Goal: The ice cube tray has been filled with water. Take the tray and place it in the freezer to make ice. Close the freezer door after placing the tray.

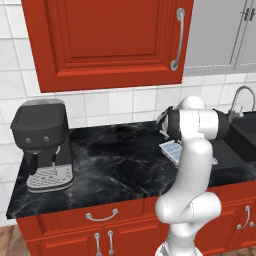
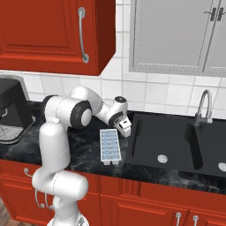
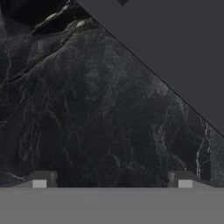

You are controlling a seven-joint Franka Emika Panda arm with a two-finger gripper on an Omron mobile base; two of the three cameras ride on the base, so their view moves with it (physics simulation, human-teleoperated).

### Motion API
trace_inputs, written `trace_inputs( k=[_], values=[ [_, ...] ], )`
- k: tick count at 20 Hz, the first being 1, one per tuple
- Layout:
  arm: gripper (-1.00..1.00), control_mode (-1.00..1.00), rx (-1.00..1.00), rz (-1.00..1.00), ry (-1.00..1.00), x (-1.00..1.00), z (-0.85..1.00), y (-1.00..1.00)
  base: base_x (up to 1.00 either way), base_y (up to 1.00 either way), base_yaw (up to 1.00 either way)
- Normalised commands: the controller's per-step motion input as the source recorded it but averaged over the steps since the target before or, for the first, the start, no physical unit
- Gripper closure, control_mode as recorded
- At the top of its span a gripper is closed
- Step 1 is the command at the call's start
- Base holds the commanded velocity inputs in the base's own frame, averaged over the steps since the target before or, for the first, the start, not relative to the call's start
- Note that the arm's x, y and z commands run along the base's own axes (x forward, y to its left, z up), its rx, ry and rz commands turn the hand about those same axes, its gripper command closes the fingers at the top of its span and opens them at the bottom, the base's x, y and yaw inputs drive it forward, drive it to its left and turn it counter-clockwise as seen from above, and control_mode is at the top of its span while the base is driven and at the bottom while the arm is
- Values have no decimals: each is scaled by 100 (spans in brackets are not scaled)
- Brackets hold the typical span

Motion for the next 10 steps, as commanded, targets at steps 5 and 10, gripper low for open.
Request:
trace_inputs(
  k=[5, 10],
  values=[
    [-100, -100, 0, -10, 0, 0, -36, 21, 0, 0, 0],
    [-100, -100, 0, -9, 0, -3, -33, 24, 0, 0, 0]
  ],
)
